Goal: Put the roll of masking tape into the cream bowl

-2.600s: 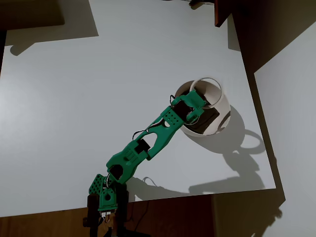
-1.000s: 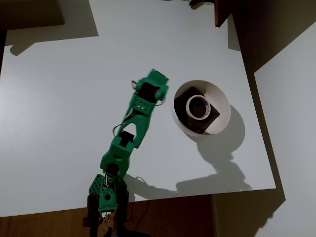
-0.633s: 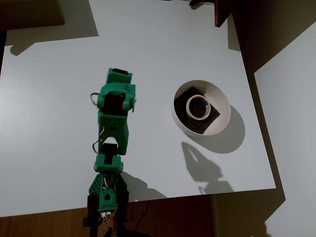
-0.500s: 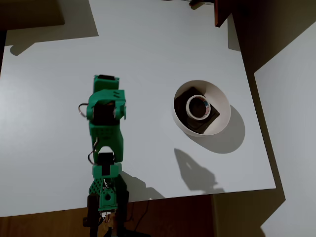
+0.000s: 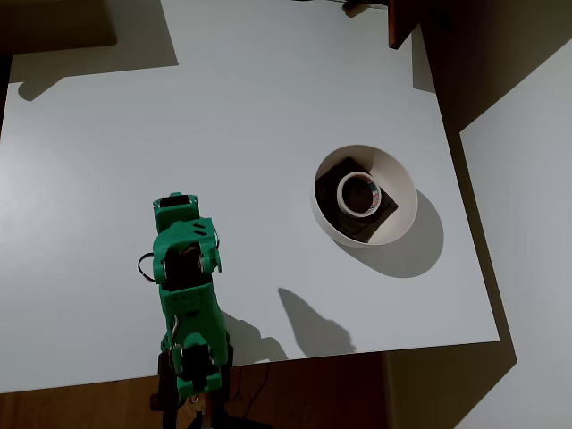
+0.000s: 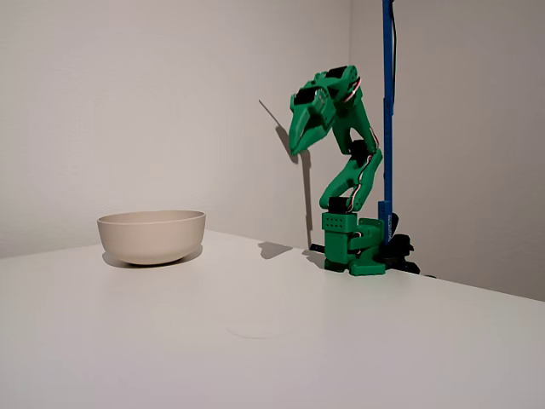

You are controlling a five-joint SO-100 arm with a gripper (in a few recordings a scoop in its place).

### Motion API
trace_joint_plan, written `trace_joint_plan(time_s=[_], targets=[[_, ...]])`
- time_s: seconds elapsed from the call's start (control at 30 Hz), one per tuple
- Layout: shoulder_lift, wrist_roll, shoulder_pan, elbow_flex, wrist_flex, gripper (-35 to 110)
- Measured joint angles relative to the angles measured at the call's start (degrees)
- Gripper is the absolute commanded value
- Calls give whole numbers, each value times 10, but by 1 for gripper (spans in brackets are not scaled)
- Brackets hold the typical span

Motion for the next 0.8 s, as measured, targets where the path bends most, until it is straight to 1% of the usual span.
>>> trace_joint_plan(time_s=[0.27,0.47,0.53,0.67,0.8], targets=[[154,-18,7,303,-122,-8],[246,-18,34,468,-187,-8],[287,-18,33,518,-192,-8],[396,-24,33,603,-170,-8],[433,-23,33,642,-145,-8]])
